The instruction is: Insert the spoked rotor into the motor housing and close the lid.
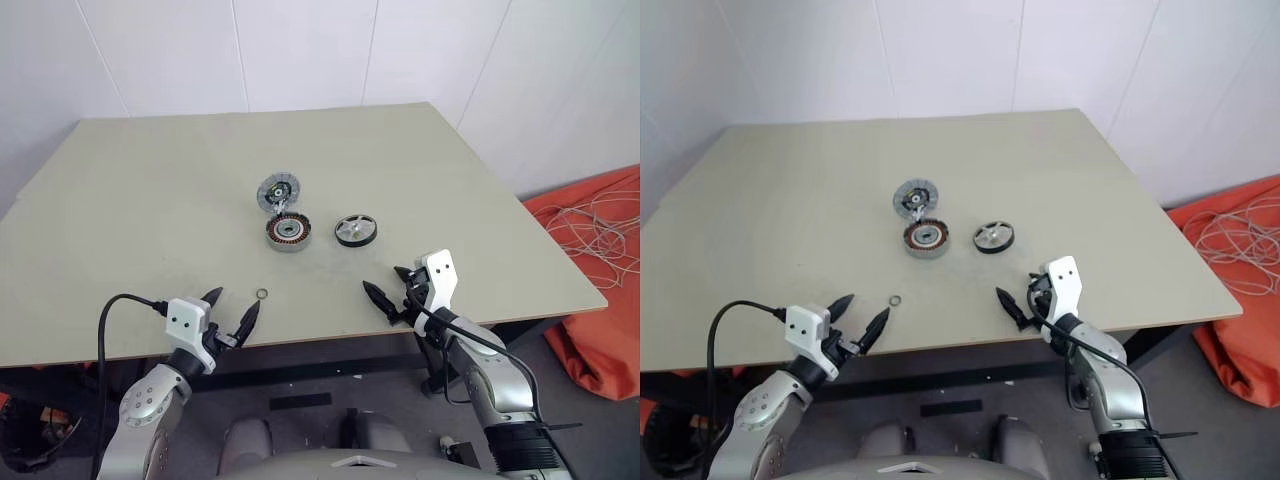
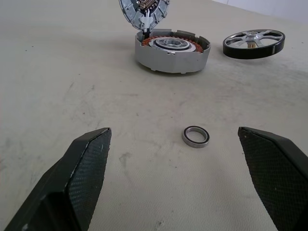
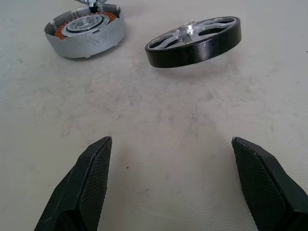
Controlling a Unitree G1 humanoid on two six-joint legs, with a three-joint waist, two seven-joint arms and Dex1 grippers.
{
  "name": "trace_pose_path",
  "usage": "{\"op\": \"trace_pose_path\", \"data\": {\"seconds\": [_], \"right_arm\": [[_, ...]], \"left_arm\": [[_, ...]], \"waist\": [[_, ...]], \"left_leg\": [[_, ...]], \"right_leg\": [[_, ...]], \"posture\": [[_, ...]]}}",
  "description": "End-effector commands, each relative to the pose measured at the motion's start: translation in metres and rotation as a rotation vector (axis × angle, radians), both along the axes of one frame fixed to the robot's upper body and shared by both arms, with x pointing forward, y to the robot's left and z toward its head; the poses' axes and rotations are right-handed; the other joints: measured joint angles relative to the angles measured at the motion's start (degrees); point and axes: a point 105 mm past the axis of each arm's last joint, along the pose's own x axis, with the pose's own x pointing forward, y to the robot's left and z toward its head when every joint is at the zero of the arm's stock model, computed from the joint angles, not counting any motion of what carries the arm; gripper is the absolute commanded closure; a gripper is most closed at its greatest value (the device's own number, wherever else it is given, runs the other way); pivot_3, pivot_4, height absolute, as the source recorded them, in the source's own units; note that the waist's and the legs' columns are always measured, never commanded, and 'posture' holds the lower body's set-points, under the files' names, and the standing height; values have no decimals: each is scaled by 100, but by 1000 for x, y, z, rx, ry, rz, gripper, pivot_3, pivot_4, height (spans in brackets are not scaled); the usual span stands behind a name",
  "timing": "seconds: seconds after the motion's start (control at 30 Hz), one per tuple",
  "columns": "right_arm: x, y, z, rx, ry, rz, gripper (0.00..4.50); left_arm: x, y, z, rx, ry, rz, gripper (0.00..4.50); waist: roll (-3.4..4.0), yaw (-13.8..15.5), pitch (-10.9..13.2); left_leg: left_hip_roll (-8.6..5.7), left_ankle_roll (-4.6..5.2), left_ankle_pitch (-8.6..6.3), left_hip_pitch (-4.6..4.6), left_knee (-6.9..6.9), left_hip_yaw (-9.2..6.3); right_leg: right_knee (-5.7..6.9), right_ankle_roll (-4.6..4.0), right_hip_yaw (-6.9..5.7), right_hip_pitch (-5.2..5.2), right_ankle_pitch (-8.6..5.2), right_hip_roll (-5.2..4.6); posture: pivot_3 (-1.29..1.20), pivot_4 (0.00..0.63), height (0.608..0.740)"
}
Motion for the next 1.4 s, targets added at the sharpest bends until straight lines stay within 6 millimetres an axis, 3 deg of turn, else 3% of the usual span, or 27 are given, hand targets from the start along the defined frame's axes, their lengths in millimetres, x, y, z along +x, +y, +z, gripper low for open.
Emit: {"op": "trace_pose_path", "data": {"seconds": [0.03, 0.37, 0.73, 1.0, 1.4], "right_arm": [[-1, 8, 15, 35, -39, 29, 0], [3, 11, 44, 60, -142, 41, 0], [25, 60, 76, 13, -131, 299, 0], [28, 105, 70, -25, -52, 468, 0], [25, 142, 38, -201, 12, 667, 0]], "left_arm": [[2, 0, 9, 1, -51, -6, 6], [5, -1, 15, -10, -81, -4, 6], [8, -4, 20, -12, -87, 1, 6], [4, -3, 20, -11, -84, 16, 6], [0, 3, 18, -12, -81, 35, 6]], "waist": [[0, 0, 0], [1, 3, 0], [4, -4, 0], [6, 2, 0], [6, -4, 1]], "left_leg": [[0, 0, 0, 0, 0, -1], [0, 0, 0, -1, -1, -1], [2, -2, 1, 3, 1, -1], [1, 0, 0, -7, 0, 1], [3, -3, 2, -1, 2, 1]], "right_leg": [[0, 0, 0, 0, 0, 0], [-1, 0, 0, -1, 0, 0], [6, 0, 0, 0, 0, 1], [6, -4, 0, -5, 1, 1], [11, -4, 1, -1, 1, 1]], "posture": [[0, 0, 740], [0, 0, 740], [0, 0, 740], [0, 0, 740], [0, 0, 740]]}}
